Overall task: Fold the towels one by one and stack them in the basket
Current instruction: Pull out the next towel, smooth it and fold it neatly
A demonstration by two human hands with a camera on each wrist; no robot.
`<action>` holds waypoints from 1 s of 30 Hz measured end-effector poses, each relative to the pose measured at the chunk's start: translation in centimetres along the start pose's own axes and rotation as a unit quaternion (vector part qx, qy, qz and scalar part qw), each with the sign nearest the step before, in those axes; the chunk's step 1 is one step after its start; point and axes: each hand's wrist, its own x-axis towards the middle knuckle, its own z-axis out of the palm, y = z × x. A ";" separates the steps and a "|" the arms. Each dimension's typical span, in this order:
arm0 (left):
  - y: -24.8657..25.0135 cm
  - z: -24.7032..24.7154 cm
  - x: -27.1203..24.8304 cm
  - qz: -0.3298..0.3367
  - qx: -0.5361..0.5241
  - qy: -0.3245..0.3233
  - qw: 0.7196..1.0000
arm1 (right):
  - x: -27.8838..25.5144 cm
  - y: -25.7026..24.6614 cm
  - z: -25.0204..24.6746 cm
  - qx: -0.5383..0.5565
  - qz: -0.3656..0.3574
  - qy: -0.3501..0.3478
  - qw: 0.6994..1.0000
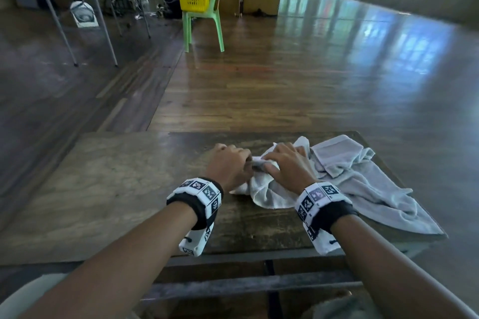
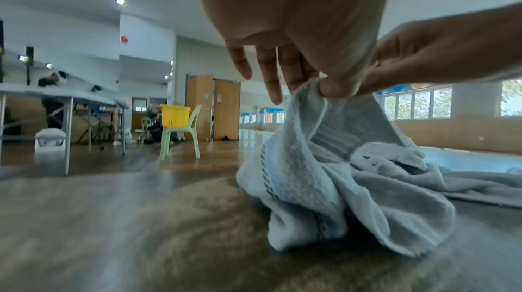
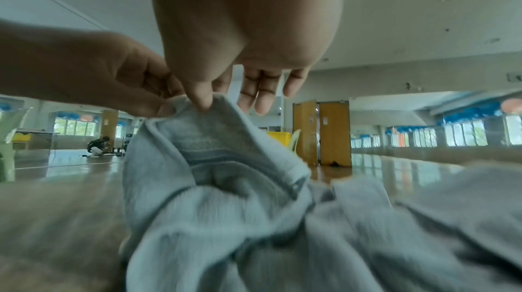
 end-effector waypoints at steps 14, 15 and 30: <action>2.3 -11.8 -1.2 -0.070 -0.142 0.165 0.973 | 0.1 -5.3 -17.4 -0.078 -0.063 0.107 0.989; 2.3 -12.2 -1.3 -0.064 -0.138 0.177 0.972 | -0.3 -5.3 -18.0 -0.075 -0.062 0.109 0.989; 1.9 -13.8 -3.1 -0.024 -0.137 0.195 0.971 | -2.9 -6.3 -20.2 -0.057 -0.072 0.134 0.987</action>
